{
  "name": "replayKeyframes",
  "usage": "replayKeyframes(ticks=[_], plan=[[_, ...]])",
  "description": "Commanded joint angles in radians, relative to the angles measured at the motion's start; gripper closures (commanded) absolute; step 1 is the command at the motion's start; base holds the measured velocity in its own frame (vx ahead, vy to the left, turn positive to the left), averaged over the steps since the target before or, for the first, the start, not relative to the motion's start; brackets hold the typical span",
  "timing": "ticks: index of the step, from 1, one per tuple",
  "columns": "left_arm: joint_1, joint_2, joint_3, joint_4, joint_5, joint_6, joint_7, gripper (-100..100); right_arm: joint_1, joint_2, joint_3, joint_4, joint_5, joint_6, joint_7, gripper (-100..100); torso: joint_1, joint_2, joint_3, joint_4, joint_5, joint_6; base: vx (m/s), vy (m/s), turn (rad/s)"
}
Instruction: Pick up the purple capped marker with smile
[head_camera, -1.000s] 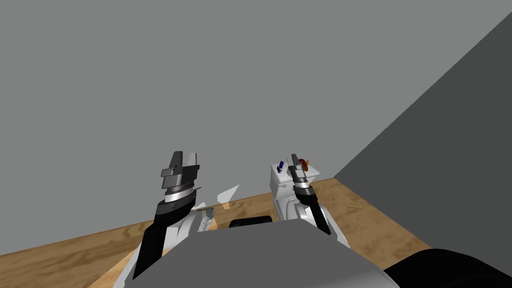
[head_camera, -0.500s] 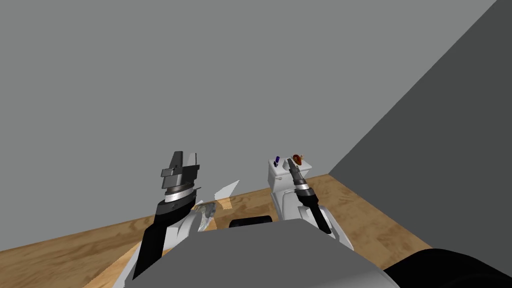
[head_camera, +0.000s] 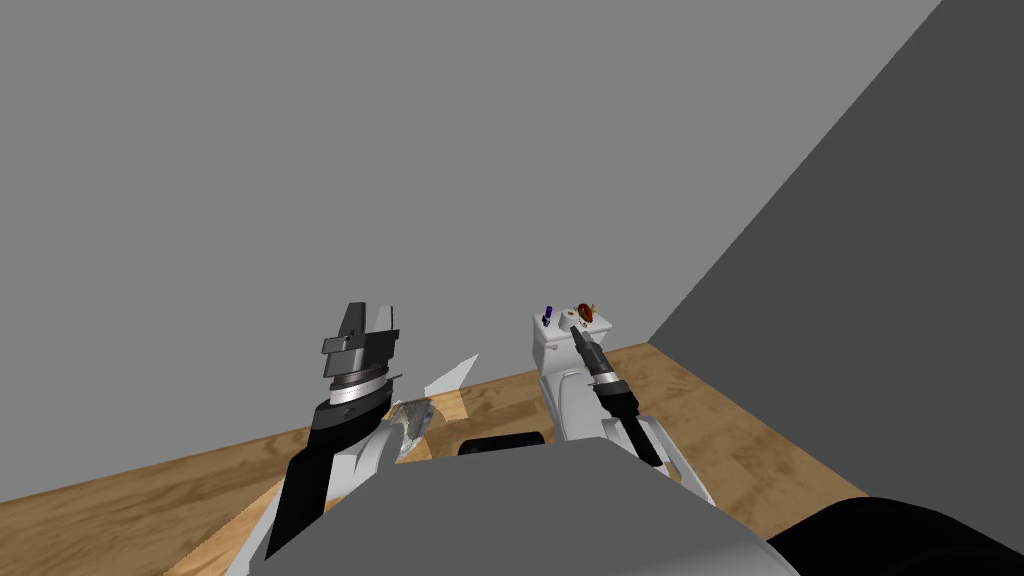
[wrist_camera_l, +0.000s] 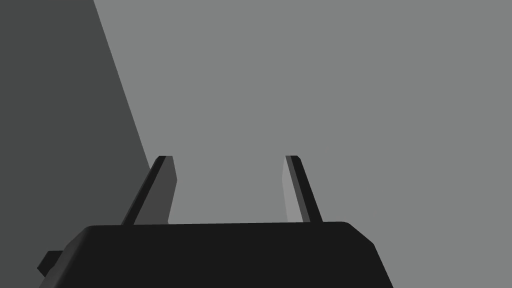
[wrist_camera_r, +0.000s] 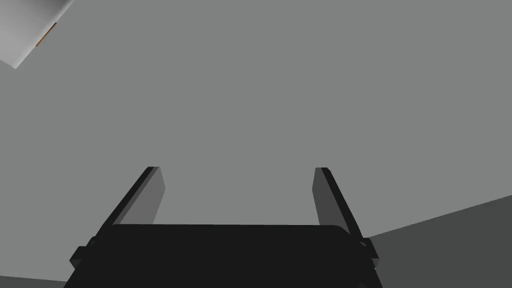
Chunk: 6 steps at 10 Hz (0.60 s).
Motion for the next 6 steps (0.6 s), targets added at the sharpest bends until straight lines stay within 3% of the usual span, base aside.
replayKeyframes(ticks=[1, 3, 6], plan=[[0.000, 0.000, 0.000, 0.000, 0.000, 0.000, 0.000, 0, -0.003, -0.015, -0.009, 0.024, 0.037, 0.020, 0.041, -100, 0.000, 0.000, 0.000, 0.000, 0.000, 0.000, -0.071, 0.013, -0.043], [0.000, 0.000, 0.000, 0.000, 0.000, 0.000, 0.000, 0, -0.006, -0.034, -0.016, 0.060, 0.077, 0.032, 0.085, -100, 0.001, -0.002, -0.001, -0.001, 0.000, 0.000, -0.030, 0.021, -0.041], [0.000, 0.000, 0.000, 0.000, 0.000, 0.000, 0.000, 0, -0.015, -0.069, -0.015, 0.114, 0.129, 0.044, 0.138, -100, 0.001, -0.009, -0.005, -0.002, 0.000, 0.000, 0.052, 0.019, -0.047]])
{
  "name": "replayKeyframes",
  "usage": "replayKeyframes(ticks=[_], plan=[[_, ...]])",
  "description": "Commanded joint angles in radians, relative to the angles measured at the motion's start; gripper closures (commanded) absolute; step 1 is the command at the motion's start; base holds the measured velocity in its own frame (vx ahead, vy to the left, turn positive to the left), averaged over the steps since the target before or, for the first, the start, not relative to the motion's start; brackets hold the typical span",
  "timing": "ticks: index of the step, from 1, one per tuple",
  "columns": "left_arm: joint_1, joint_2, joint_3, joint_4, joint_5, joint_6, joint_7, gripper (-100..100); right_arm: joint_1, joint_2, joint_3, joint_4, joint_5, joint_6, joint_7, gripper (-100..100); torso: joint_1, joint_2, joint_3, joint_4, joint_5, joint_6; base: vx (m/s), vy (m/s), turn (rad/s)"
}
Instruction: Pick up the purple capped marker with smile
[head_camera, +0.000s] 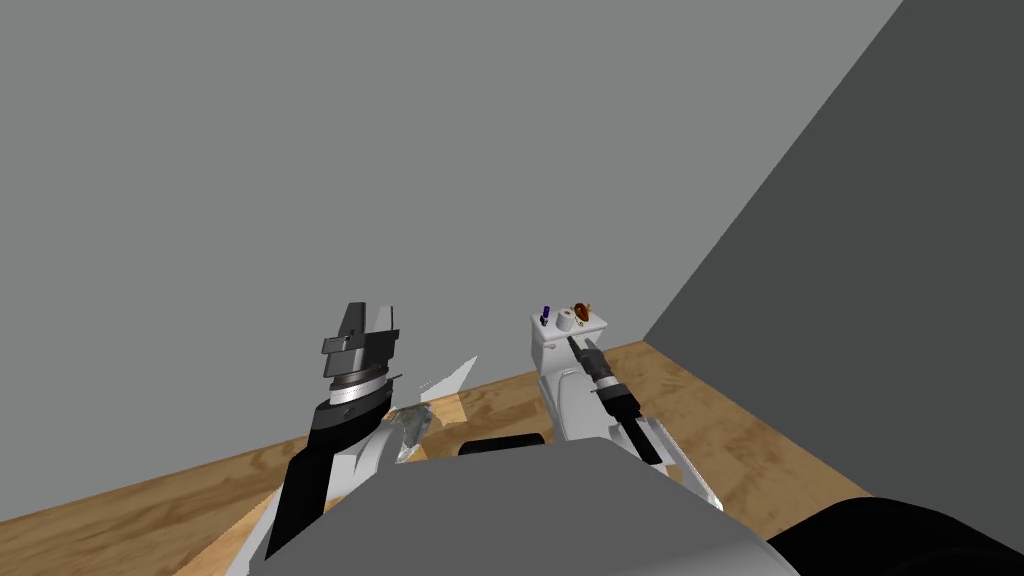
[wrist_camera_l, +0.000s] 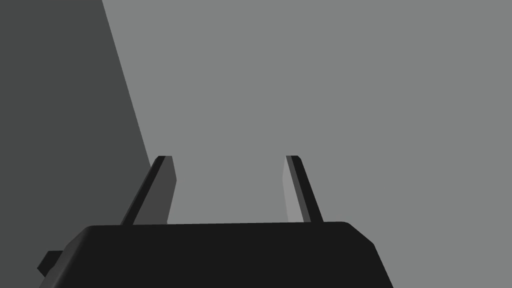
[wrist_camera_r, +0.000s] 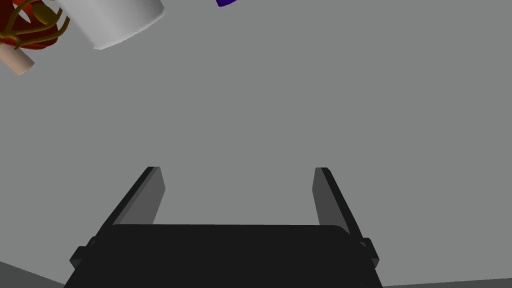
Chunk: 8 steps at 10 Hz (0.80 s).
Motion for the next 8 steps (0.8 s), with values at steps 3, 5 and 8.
replayKeyframes(ticks=[3, 5, 8], plan=[[0.000, 0.000, 0.000, 0.000, 0.000, 0.000, 0.000, 0, -0.026, -0.057, 0.021, 0.075, 0.064, 0.018, 0.058, -100, 0.001, -0.007, -0.004, -0.001, 0.000, 0.000, 0.175, 0.041, -0.059], [0.000, 0.000, 0.000, 0.000, 0.000, 0.000, 0.000, 0, -0.035, -0.081, 0.034, 0.104, 0.083, 0.019, 0.073, -100, 0.003, -0.008, -0.005, -0.002, 0.001, 0.000, 0.176, 0.061, -0.048], [0.000, 0.000, 0.000, 0.000, 0.000, 0.000, 0.000, 0, -0.048, -0.114, 0.055, 0.143, 0.107, 0.019, 0.091, -100, 0.001, -0.010, -0.006, -0.002, 0.000, 0.000, 0.195, 0.032, -0.041]])
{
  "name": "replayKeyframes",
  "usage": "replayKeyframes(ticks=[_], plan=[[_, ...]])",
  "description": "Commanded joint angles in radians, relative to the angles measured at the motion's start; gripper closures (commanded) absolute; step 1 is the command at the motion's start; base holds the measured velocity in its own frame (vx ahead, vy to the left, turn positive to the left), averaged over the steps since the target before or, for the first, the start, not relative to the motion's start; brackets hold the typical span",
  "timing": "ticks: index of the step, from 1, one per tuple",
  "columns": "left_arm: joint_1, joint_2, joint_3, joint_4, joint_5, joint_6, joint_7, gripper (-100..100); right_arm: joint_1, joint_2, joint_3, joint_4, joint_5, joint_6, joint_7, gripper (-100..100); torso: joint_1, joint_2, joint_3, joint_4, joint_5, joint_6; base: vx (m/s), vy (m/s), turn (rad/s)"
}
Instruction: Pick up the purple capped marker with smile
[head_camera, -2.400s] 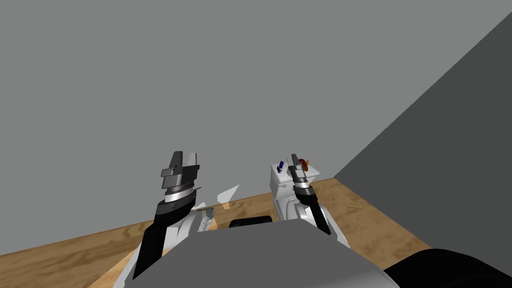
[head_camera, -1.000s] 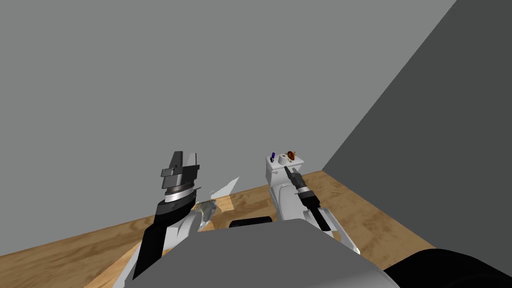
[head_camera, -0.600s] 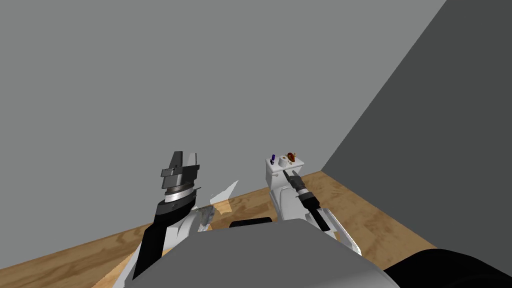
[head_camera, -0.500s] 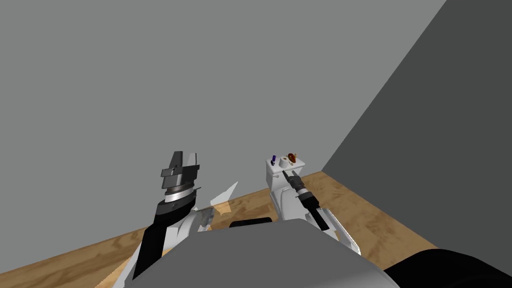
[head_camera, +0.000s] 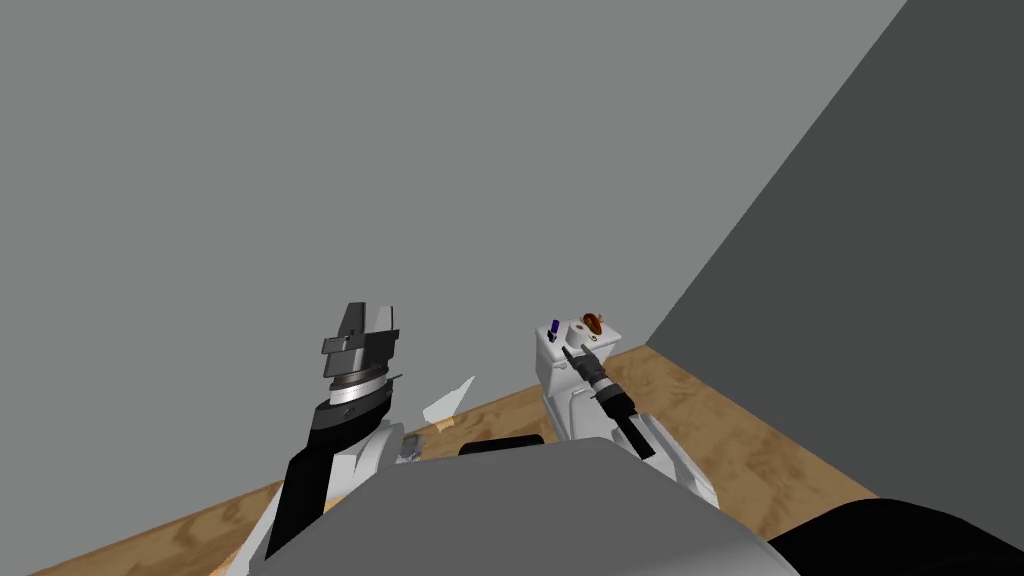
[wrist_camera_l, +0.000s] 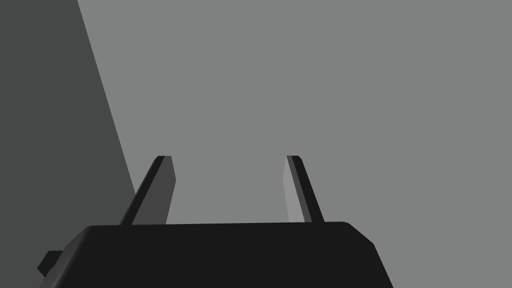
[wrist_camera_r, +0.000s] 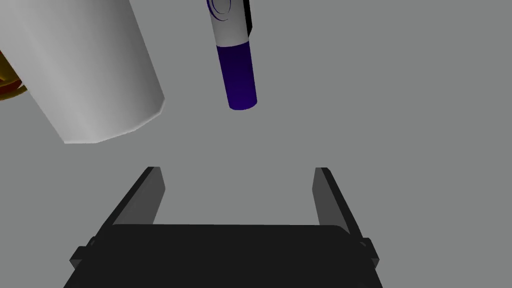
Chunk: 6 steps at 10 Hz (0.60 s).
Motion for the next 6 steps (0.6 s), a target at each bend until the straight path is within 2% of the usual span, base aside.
replayKeyframes(ticks=[1, 6], plan=[[0.000, 0.000, 0.000, 0.000, 0.000, 0.000, 0.000, 0, -0.008, -0.020, 0.013, 0.018, 0.012, 0.004, 0.006, -100, 0.000, 0.000, 0.000, 0.000, 0.000, 0.000, 0.170, 0.019, -0.039], [0.000, 0.000, 0.000, 0.000, 0.000, 0.000, 0.000, 0, -0.029, -0.083, 0.047, 0.089, 0.054, 0.003, 0.036, -100, 0.001, -0.001, -0.001, 0.000, 0.000, 0.000, 0.204, 0.044, -0.046]])
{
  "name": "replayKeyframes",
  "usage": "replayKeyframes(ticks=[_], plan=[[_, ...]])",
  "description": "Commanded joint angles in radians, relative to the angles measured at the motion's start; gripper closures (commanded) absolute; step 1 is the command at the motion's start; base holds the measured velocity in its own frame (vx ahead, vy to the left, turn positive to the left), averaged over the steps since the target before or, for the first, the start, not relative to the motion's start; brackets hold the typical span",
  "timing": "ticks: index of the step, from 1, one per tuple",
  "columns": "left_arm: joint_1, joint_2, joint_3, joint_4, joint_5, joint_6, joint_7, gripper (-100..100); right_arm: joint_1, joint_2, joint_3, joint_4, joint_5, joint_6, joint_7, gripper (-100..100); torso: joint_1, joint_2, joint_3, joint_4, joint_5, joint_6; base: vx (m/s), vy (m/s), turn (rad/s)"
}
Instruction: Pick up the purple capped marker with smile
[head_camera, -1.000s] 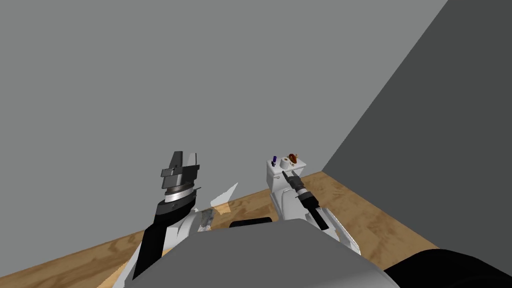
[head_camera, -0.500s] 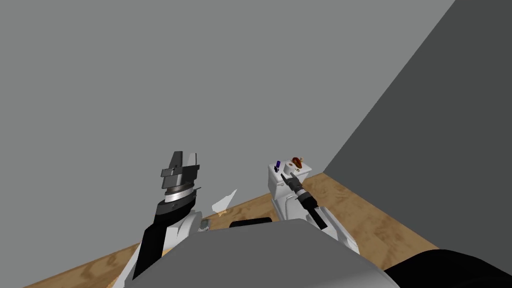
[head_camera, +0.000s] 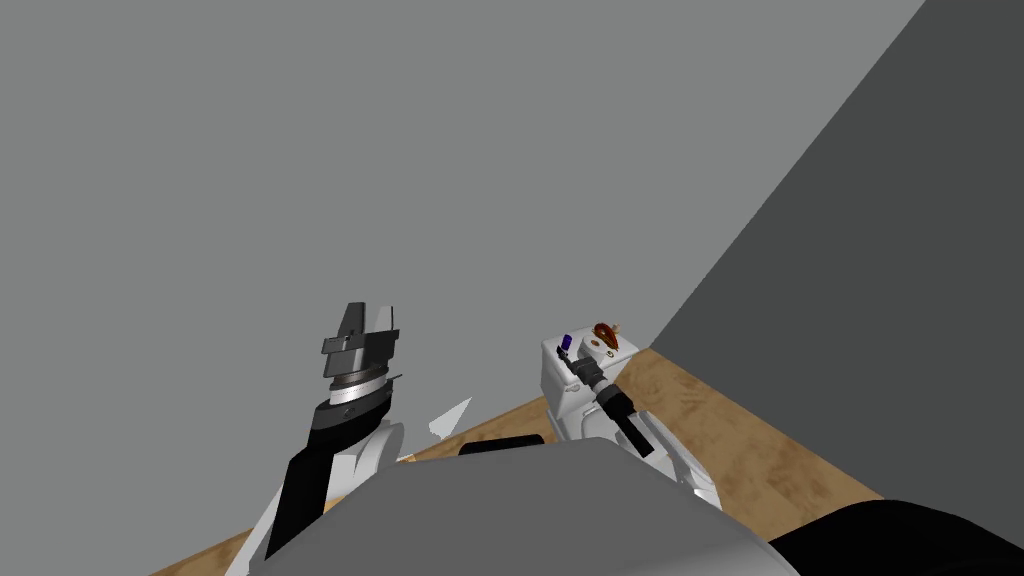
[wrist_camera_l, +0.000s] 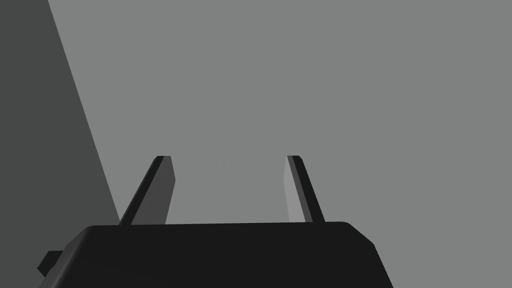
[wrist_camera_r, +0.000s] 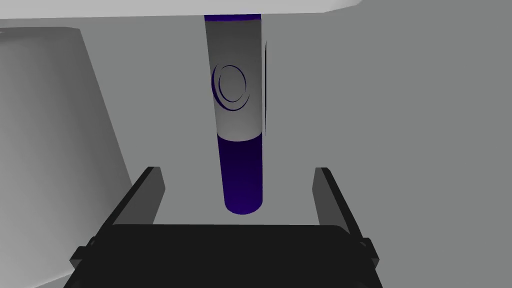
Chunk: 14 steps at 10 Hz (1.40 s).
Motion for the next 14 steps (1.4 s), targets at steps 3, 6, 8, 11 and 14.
replayKeyframes(ticks=[3, 6, 8, 11, 14], plan=[[0.000, 0.000, 0.000, 0.000, 0.000, 0.000, 0.000, 0, -0.051, -0.012, 0.001, 0.051, -0.020, -0.027, 0.021, -100, -0.003, 0.010, 0.005, 0.002, -0.001, 0.000, 0.006, 0.016, 0.027], [0.000, 0.000, 0.000, 0.000, 0.000, 0.000, 0.000, 0, -0.098, -0.012, 0.001, 0.132, -0.020, -0.027, 0.021, -100, -0.004, 0.017, 0.010, 0.004, -0.001, 0.000, -0.059, 0.005, 0.009], [-0.001, 0.000, 0.000, 0.000, 0.000, 0.000, 0.000, 0, -0.169, -0.023, 0.001, 0.202, -0.040, -0.055, 0.042, -100, -0.003, 0.017, 0.010, 0.004, -0.001, 0.000, -0.092, 0.012, 0.064], [0.000, 0.000, 0.000, 0.000, 0.000, 0.000, 0.000, 0, -0.235, -0.033, 0.001, 0.291, -0.061, -0.083, 0.062, -100, -0.004, 0.014, 0.008, 0.003, -0.001, 0.000, -0.033, 0.009, 0.022], [0.000, 0.000, 0.000, 0.000, 0.000, 0.000, 0.000, 0, -0.292, -0.033, 0.001, 0.385, -0.061, -0.083, 0.062, -100, -0.003, 0.016, 0.009, 0.004, -0.001, 0.000, -0.054, 0.010, 0.015]])
